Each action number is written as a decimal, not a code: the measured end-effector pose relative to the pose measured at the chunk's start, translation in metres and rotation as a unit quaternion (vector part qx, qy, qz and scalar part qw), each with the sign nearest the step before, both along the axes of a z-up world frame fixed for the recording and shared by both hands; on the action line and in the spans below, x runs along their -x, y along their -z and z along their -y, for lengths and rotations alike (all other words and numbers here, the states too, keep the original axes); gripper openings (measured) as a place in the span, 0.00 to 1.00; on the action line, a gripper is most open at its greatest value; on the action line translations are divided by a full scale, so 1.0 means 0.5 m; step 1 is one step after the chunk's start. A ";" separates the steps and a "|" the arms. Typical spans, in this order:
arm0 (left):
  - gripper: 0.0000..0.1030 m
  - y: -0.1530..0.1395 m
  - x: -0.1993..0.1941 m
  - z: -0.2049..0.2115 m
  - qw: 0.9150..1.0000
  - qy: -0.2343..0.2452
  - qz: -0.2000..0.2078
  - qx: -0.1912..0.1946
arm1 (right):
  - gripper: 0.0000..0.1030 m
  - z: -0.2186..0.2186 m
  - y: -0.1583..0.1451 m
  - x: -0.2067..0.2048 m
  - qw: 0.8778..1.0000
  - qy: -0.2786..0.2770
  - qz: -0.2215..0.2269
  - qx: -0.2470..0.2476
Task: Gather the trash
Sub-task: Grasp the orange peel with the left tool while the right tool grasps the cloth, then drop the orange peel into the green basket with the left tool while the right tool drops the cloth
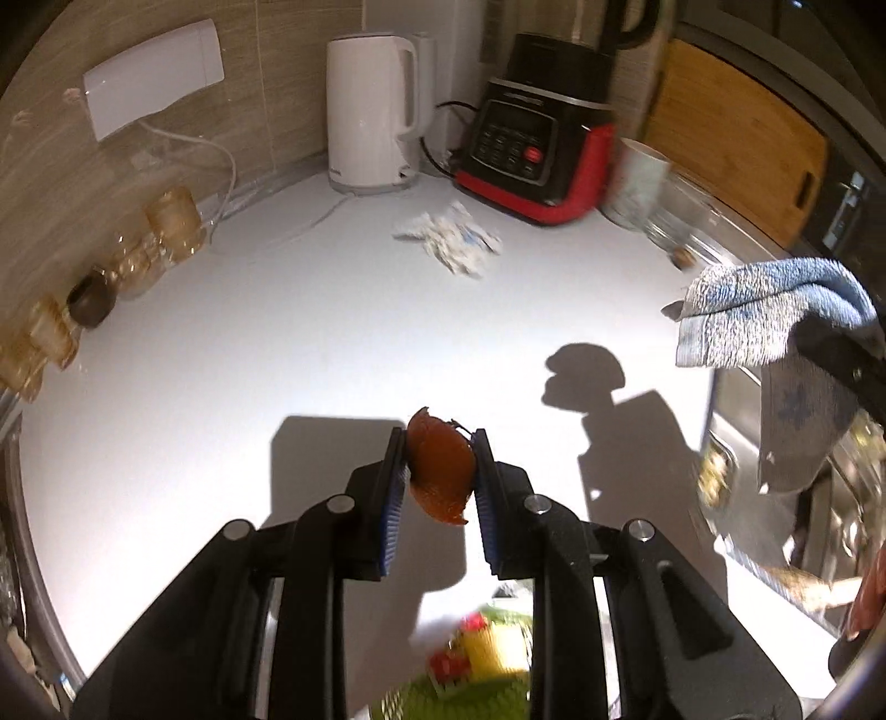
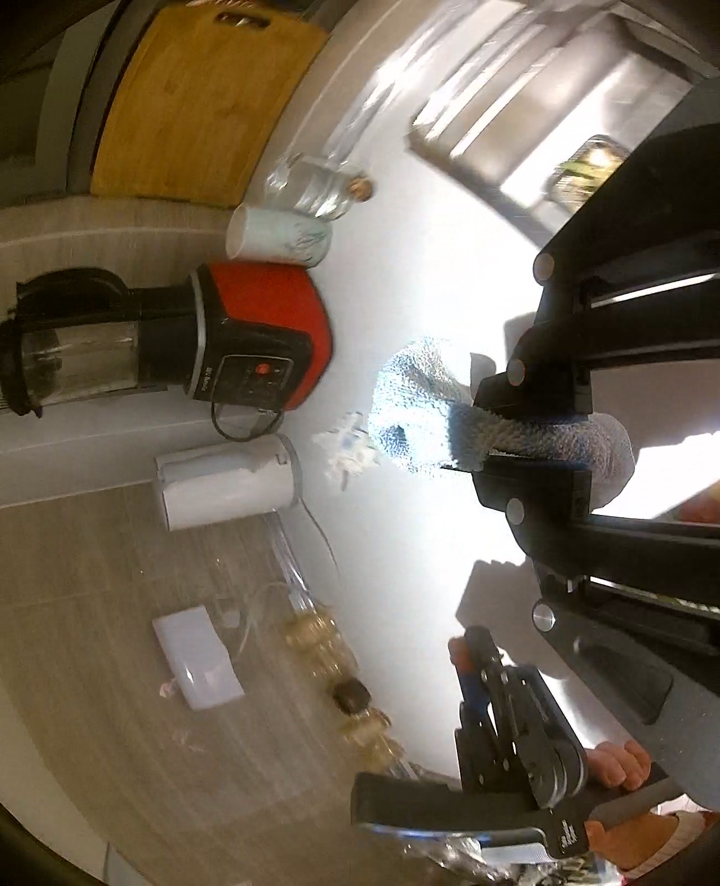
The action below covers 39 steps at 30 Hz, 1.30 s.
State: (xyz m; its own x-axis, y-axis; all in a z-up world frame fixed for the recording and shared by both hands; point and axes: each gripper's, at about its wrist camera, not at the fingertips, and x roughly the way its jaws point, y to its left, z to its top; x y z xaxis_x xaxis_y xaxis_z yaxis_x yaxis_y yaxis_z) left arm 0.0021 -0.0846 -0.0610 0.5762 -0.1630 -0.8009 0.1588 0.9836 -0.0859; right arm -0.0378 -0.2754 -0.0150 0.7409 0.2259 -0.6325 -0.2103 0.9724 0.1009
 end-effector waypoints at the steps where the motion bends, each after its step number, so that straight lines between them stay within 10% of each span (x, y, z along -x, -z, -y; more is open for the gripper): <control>1: 0.23 -0.001 0.021 -0.003 1.000 0.005 -0.003 0.003 | 0.09 -0.004 -0.001 0.025 1.000 0.004 -0.002 -0.002; 15: 0.23 0.023 0.249 -0.041 0.997 0.078 -0.027 -0.003 | 0.09 -0.093 0.084 0.324 0.998 0.038 -0.054 0.002; 33: 0.23 0.099 0.319 -0.077 0.993 0.098 -0.059 -0.017 | 0.10 -0.167 0.261 0.368 0.990 0.010 -0.141 0.014; 37: 0.23 0.112 0.321 -0.079 0.993 0.096 -0.068 -0.015 | 0.23 -0.179 0.332 0.343 0.983 0.007 -0.179 0.029; 39: 0.23 0.115 0.321 -0.079 0.993 0.095 -0.068 -0.019 | 0.51 -0.175 0.349 0.339 0.982 0.015 -0.184 0.026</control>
State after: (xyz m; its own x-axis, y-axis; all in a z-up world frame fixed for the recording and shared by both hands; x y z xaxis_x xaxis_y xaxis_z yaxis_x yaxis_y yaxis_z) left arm -0.1585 -0.0451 -0.1185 0.4237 -0.2261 -0.8771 0.3305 0.9402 -0.0827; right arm -0.2071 -0.1880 -0.1893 0.4650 0.1672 -0.8694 -0.1398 0.9835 0.1145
